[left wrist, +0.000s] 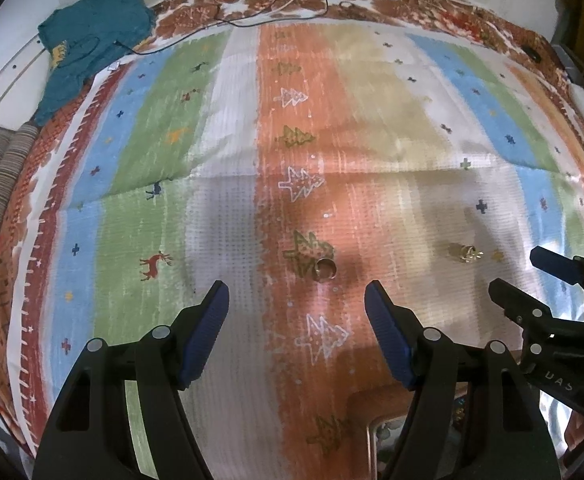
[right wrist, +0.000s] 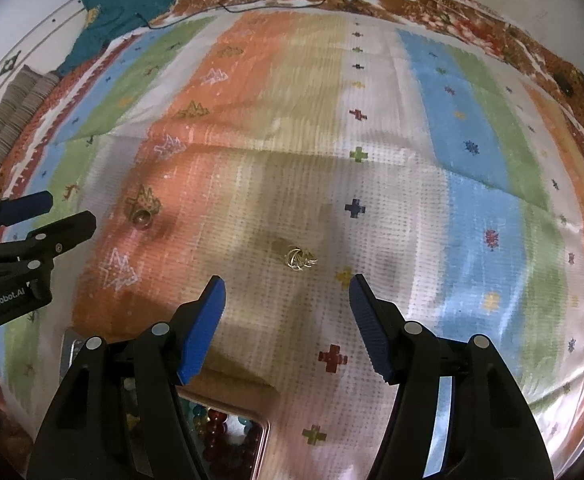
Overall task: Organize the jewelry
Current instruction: 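Move left gripper toward small gold ring while right gripper approaches gold charm, then pinch gold ring with left gripper while right gripper pinches gold charm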
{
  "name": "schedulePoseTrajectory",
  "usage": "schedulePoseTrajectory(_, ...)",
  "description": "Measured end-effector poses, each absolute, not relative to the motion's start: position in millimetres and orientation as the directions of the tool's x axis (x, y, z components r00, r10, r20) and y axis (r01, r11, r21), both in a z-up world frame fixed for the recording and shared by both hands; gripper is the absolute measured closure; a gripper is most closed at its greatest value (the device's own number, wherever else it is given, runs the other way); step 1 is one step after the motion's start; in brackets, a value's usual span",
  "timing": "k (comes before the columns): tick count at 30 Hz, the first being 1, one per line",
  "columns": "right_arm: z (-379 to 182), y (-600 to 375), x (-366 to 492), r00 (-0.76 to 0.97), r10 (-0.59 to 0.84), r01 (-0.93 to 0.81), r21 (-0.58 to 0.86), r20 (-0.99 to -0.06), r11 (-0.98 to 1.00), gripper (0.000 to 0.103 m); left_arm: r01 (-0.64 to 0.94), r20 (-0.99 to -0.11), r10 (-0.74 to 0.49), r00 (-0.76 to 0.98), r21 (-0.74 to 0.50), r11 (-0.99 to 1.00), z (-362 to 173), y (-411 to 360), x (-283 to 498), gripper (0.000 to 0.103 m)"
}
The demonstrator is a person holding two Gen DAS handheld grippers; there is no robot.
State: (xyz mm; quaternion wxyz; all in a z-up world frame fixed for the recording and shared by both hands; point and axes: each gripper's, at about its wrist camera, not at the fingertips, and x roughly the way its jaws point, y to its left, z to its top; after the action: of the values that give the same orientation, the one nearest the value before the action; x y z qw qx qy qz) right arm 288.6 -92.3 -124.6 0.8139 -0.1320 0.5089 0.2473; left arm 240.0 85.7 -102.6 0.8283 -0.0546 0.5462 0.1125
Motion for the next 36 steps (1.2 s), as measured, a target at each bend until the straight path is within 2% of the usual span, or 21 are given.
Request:
schedulePoseTrajectory(17,-152.0,-83.1,316.2,0.319,0.219,-0.534,0.016,-0.922,0.845,0.039,-0.215,-0.945,0.094,0.312,0.026,0.976,-136.0,90.8,267.4,0.034)
schedulePoseTrajectory(21,-156.7,-82.2,323.2,0.307,0.212,-0.533,0.016,-0.928,0.846,0.04,-0.206,-0.954,0.096,0.285,0.037,0.978,-148.6,90.4,272.5,0.039)
schedulePoseTrajectory(24,-164.2,-81.9,329.2,0.293,0.2,-0.528,0.016,-0.935,0.849,0.047,-0.205,-0.957,0.09,0.276,0.033,0.978,-153.3,92.2,276.4,0.041)
schedulePoseTrajectory(30,-166.6,-79.0,334.3,0.292,0.198,-0.521,0.018,-0.936,0.853,0.048,-0.189,-0.961,0.072,0.268,0.021,0.982,-158.7,92.5,284.9,0.052)
schedulePoseTrajectory(34,-170.0,-77.6,337.7,0.3,0.167,-0.504,-0.007,-0.939,0.864,0.06,-0.178,-0.964,0.087,0.253,0.042,0.983,-164.9,90.3,285.8,0.057)
schedulePoseTrajectory(36,-170.9,-76.3,337.4,0.302,0.155,-0.506,-0.02,-0.941,0.862,0.065,-0.173,-0.963,0.099,0.25,0.056,0.983,-166.7,89.7,285.5,0.065)
